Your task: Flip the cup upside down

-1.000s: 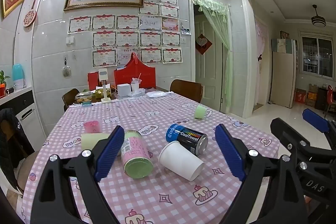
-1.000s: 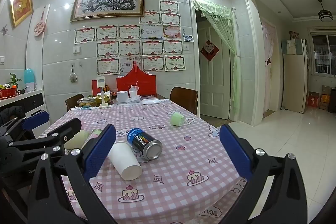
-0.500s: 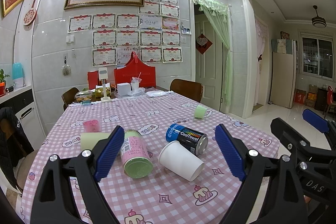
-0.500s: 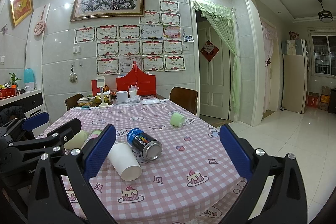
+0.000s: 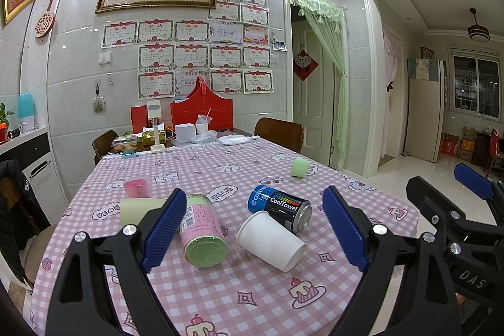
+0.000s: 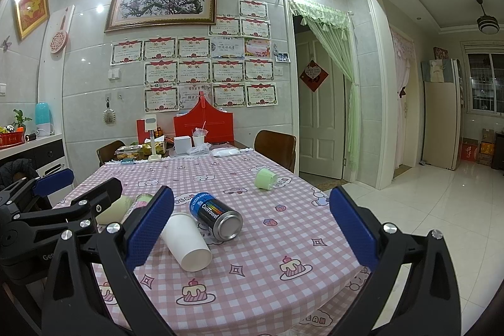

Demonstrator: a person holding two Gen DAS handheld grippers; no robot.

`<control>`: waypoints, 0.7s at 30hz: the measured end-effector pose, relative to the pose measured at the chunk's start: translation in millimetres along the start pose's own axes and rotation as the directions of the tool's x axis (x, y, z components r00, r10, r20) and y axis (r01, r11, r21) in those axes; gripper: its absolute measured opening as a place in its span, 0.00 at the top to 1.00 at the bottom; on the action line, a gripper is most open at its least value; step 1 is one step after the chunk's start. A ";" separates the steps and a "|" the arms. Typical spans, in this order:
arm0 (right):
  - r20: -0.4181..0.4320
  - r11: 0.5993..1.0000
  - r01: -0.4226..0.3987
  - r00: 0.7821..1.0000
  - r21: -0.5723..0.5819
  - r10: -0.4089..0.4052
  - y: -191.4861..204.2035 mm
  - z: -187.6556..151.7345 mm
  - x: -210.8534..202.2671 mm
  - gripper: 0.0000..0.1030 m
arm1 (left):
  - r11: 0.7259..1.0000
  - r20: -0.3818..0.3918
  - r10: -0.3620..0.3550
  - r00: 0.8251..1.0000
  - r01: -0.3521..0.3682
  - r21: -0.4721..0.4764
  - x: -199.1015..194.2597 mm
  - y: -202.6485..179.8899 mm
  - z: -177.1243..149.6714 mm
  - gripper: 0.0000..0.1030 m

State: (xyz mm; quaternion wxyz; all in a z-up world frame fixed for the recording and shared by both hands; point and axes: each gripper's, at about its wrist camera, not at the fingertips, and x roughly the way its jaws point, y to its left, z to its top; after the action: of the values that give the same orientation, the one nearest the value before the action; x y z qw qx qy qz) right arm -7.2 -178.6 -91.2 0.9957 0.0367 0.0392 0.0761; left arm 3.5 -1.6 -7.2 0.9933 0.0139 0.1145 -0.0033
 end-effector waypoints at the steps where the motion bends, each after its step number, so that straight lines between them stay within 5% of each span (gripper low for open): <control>1: 0.000 1.000 0.000 1.000 0.000 0.000 -0.1 0.1 0.2 0.07 | 1.000 0.000 0.000 1.000 0.000 0.000 0.2 -0.3 -0.5 0.16; 21: -0.005 1.000 0.002 1.000 0.001 -0.002 -2.1 1.4 2.4 0.07 | 1.000 -0.006 -0.006 1.000 0.006 -0.004 13.4 -1.0 -10.1 0.16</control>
State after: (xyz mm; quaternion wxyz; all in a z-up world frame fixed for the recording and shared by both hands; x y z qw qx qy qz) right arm -4.3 -180.4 -90.1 0.9956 0.0372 0.0416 0.0754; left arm 14.2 -2.4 -20.1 0.9930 0.0117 0.1177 -0.0061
